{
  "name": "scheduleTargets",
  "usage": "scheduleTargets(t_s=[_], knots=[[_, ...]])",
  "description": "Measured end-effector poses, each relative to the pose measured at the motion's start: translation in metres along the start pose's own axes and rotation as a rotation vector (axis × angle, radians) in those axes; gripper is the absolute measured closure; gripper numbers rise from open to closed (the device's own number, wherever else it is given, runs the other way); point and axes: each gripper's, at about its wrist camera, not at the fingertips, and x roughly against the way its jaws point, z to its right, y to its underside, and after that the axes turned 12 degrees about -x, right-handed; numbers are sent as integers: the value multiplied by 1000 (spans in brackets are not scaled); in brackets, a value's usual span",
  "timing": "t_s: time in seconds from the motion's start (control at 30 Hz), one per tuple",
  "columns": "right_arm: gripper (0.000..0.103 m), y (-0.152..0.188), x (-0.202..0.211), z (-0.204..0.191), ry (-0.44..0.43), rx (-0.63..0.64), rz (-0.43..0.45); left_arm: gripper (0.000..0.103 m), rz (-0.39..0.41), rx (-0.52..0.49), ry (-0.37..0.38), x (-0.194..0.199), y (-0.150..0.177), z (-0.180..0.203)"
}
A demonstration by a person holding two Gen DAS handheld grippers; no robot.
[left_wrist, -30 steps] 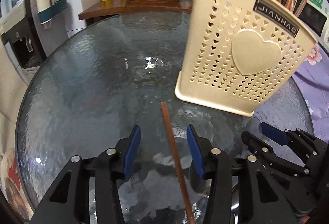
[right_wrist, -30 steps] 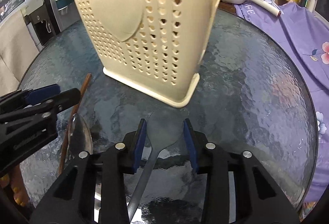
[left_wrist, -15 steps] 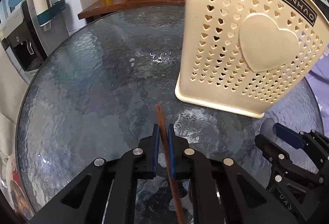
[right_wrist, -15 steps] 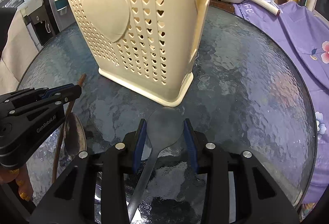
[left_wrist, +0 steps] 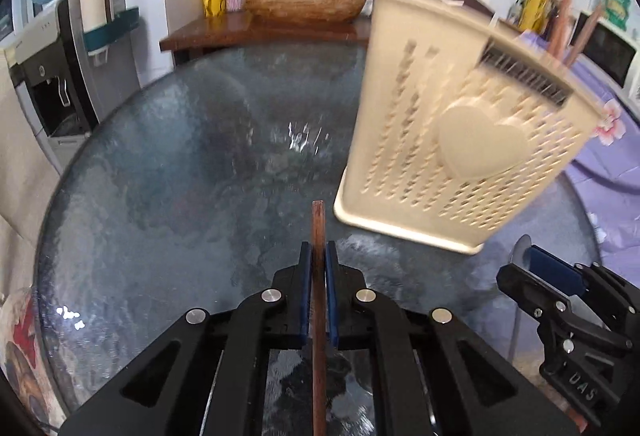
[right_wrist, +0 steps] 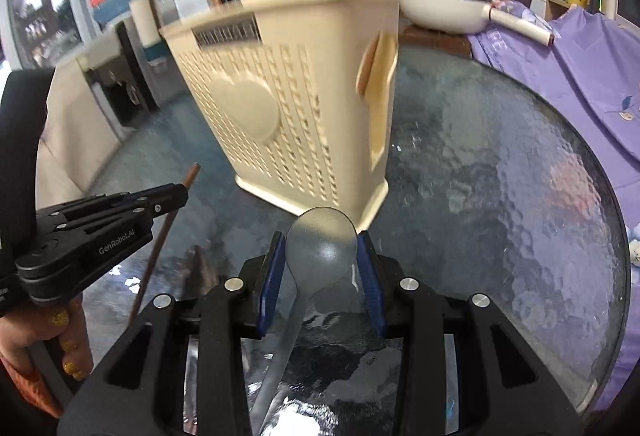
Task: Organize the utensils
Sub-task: 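Lift the chopstick and spoon and carry both above the holder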
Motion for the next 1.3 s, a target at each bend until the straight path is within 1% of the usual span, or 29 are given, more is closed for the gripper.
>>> scheduleTargets(t_s=[0.17,0.3,0.47,0.57,0.73,0.97,1.13,1.3], knots=[[66,-8,34,-3,-56,38,68,96,108,15,24,42,-3,-3],[66,-9,56,-8,-80,77,92,96,172,16,36,70,-2,-6],[66,-8,76,-11,-104,99,90,96,247,8,46,106,-1,-9],[66,-7,85,-13,-104,118,92,96,288,5,48,126,0,-12],[66,-5,95,-18,-121,129,91,96,311,7,54,141,3,-16],[66,-10,106,-23,-140,143,98,96,337,1,57,153,2,-15],[66,-18,114,-27,-155,147,107,96,363,-6,59,165,-4,-17],[66,-31,123,-33,-158,162,128,96,408,-18,56,184,-19,-19]])
